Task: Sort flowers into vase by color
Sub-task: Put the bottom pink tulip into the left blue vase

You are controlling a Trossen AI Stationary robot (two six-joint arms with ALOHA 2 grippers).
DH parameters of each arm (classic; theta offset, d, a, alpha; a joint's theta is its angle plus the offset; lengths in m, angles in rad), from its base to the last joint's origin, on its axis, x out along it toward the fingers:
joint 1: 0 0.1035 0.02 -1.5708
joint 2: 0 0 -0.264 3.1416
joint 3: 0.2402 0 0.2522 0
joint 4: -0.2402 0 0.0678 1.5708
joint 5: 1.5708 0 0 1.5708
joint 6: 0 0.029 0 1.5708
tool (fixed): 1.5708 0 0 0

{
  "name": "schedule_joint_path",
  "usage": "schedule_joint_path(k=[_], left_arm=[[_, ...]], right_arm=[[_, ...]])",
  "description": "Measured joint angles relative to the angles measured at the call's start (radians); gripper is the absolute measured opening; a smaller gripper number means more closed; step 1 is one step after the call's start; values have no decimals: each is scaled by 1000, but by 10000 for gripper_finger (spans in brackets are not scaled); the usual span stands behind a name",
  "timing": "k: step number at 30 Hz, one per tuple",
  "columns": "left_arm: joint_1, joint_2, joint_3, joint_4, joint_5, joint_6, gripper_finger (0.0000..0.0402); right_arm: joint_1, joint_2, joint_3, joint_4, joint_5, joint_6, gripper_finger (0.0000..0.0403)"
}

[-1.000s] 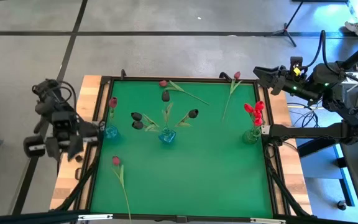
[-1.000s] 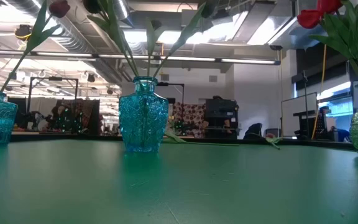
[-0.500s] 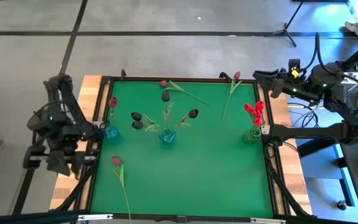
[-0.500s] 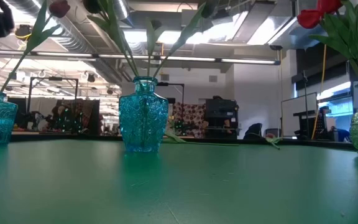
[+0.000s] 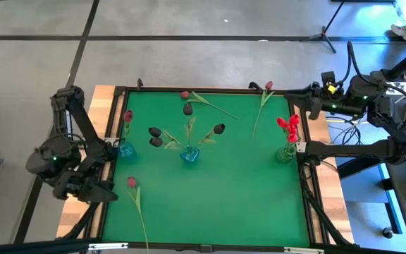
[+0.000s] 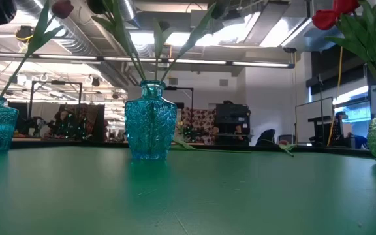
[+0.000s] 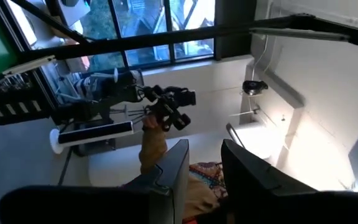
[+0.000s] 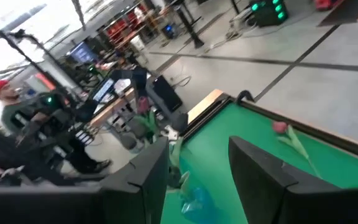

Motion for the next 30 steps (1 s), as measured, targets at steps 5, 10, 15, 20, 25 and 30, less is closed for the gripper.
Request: schedule_joint_path(k=[5, 10, 15, 20, 25, 30], left_arm=[[0, 31, 128, -206, -2, -12, 92], [0, 41, 208, -521, -2, -203, 92], [0, 42, 209, -756, 41, -529, 91], [14, 52, 209, -1052, 166, -873, 92], [79, 87, 209, -1326, 452, -1104, 92], [155, 118, 209, -1528, 615, -1210, 92]], right_arm=[[0, -37, 0, -44, -45, 1, 165], [0, -95, 0, -59, -12, -2, 165], [0, -147, 0, -87, 40, -5, 165], [0, -182, 0, -132, 120, -6, 165], [0, -184, 0, -138, 138, -6, 165], [0, -181, 0, -138, 138, -5, 165]])
